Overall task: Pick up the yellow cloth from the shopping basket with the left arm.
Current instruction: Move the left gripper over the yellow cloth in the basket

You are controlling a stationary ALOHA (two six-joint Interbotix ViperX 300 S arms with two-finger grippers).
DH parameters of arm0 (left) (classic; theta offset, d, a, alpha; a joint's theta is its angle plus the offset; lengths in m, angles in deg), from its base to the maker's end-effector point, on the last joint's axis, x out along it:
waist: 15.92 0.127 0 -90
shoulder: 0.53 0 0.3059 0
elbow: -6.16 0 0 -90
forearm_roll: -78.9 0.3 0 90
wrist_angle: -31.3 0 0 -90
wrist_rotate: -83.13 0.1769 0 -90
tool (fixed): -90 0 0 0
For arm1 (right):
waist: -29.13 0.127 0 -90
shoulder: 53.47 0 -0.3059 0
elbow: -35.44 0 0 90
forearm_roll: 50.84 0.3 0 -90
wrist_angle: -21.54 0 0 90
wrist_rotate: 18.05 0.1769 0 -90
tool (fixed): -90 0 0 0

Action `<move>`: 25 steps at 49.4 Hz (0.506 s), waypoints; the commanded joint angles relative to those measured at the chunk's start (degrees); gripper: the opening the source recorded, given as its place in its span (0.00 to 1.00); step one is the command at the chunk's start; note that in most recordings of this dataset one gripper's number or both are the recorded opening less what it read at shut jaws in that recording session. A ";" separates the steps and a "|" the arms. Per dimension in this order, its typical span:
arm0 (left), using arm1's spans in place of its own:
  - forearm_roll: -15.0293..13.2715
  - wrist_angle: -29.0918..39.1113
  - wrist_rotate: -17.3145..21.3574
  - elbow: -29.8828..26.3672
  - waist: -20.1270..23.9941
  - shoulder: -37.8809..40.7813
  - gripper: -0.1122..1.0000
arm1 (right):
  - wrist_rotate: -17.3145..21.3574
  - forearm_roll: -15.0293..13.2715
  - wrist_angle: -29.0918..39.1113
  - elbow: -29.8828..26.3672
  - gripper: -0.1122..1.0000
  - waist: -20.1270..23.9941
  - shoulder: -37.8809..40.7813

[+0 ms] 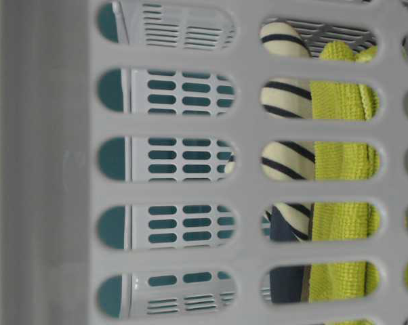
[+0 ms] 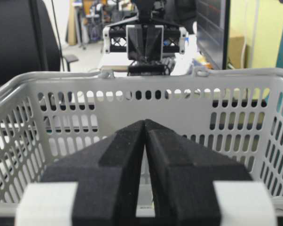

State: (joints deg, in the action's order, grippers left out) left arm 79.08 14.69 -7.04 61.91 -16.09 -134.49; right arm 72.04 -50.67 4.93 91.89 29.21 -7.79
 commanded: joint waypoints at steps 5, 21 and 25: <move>2.29 8.70 -2.37 -8.70 -0.26 1.23 0.10 | 0.70 0.62 -0.26 -1.14 0.11 0.26 0.44; 2.29 37.53 -2.55 -30.15 -0.97 14.33 0.10 | 1.93 0.70 1.76 -1.14 0.10 0.18 0.09; 2.29 43.86 -2.55 -35.77 -1.23 19.34 0.10 | 2.02 0.70 3.16 -1.14 0.10 0.18 -0.18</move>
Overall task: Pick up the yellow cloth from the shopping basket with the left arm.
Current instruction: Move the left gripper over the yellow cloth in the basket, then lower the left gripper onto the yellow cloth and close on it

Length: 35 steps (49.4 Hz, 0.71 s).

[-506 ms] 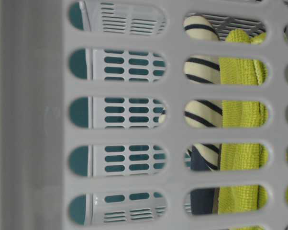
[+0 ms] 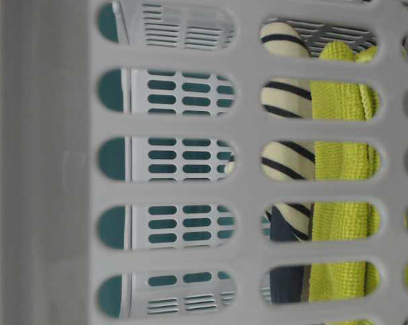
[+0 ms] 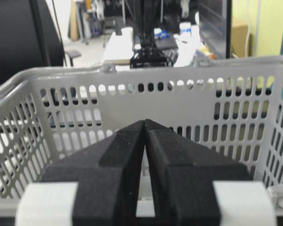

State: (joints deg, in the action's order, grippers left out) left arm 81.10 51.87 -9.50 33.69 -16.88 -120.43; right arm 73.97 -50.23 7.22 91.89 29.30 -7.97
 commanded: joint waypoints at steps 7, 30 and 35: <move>0.26 15.38 0.35 -16.26 -0.97 14.59 0.10 | 0.09 0.26 2.90 -1.23 0.10 0.09 -0.79; 0.35 26.98 -0.53 -32.52 -5.01 38.67 0.51 | 0.09 0.26 5.54 -1.41 0.10 0.09 -2.90; 0.26 27.07 -0.53 -34.28 -5.71 42.71 0.77 | 0.09 0.26 5.45 -1.41 0.10 0.09 -2.90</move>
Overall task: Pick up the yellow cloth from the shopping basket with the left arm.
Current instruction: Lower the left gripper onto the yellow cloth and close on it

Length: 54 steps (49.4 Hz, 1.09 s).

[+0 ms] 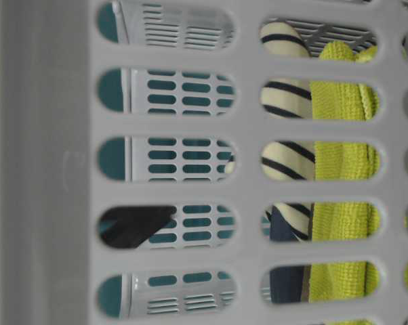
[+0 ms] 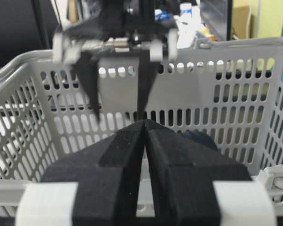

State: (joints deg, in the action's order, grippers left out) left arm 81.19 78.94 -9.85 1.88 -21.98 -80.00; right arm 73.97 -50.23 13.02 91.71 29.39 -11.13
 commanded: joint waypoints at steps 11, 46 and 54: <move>0.26 0.00 -0.26 -3.08 -0.88 8.35 0.89 | 0.09 0.18 -0.26 -1.05 0.10 0.09 0.26; 0.18 -2.72 -3.16 4.75 -1.32 12.30 0.77 | 0.09 0.26 -0.35 -0.88 0.10 0.09 0.18; 0.26 -2.02 -2.29 4.13 -1.32 11.25 0.40 | 0.09 0.26 -0.26 -0.88 0.10 0.09 0.18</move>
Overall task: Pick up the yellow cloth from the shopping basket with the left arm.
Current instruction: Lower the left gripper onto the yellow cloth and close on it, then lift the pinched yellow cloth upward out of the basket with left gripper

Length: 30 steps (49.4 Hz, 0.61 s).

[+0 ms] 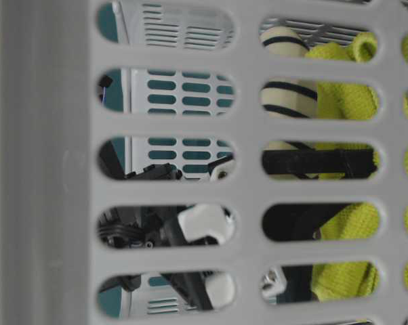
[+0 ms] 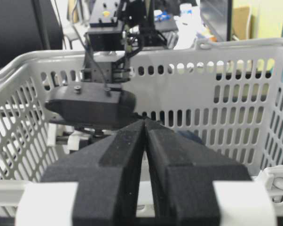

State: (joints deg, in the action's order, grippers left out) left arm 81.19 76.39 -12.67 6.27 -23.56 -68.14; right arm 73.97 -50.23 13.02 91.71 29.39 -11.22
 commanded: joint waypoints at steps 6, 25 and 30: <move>0.26 1.32 2.20 -0.53 0.26 -2.20 0.23 | 0.18 0.26 -0.62 -0.88 0.10 0.09 0.26; 0.26 18.90 5.54 -14.68 0.26 -7.12 0.23 | 0.18 0.26 -0.70 -0.88 0.10 0.00 0.18; 0.26 22.50 5.54 -20.39 0.09 -7.21 0.23 | 0.18 0.26 -0.70 -0.88 0.10 0.09 0.09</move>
State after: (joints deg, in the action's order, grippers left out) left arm 81.28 95.99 -6.95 -8.41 -23.21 -73.59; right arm 74.06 -50.14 12.84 91.71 29.39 -11.39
